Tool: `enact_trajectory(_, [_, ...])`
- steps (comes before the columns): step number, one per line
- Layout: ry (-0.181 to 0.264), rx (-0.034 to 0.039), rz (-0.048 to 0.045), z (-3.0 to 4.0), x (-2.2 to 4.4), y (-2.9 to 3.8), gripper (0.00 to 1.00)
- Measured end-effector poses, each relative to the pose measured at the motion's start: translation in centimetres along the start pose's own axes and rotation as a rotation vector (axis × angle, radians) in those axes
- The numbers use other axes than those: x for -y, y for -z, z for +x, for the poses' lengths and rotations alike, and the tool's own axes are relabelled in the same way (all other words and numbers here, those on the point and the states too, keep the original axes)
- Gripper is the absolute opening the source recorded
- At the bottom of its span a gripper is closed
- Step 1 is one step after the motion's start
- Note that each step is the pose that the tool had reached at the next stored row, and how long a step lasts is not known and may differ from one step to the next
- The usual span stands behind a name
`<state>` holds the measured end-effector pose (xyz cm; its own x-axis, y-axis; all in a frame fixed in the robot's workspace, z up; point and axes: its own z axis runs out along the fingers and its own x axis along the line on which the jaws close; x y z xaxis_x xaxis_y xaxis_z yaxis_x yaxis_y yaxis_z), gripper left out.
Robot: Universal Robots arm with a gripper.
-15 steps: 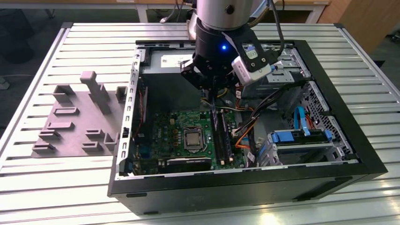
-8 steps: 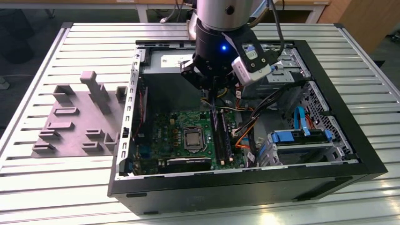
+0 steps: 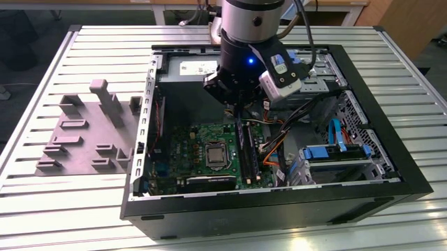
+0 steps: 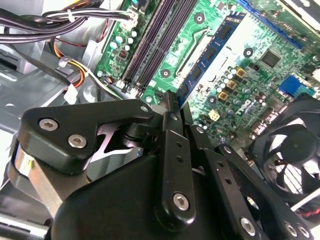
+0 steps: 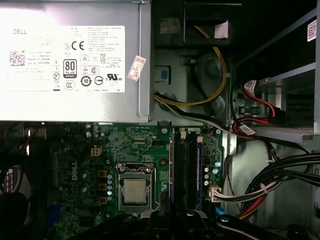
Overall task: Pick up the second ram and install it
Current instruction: 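Insert the second ram into the second slot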
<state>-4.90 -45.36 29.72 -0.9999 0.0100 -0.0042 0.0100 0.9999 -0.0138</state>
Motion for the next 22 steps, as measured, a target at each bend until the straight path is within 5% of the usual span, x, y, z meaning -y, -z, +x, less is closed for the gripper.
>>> enact_trajectory(10, [-0.003,0.0,-0.0001,-0.25,-0.02,-1.46,0.14])
enact_trajectory(22, [-0.003,0.0,0.0,-0.25,-0.02,-1.62,0.14])
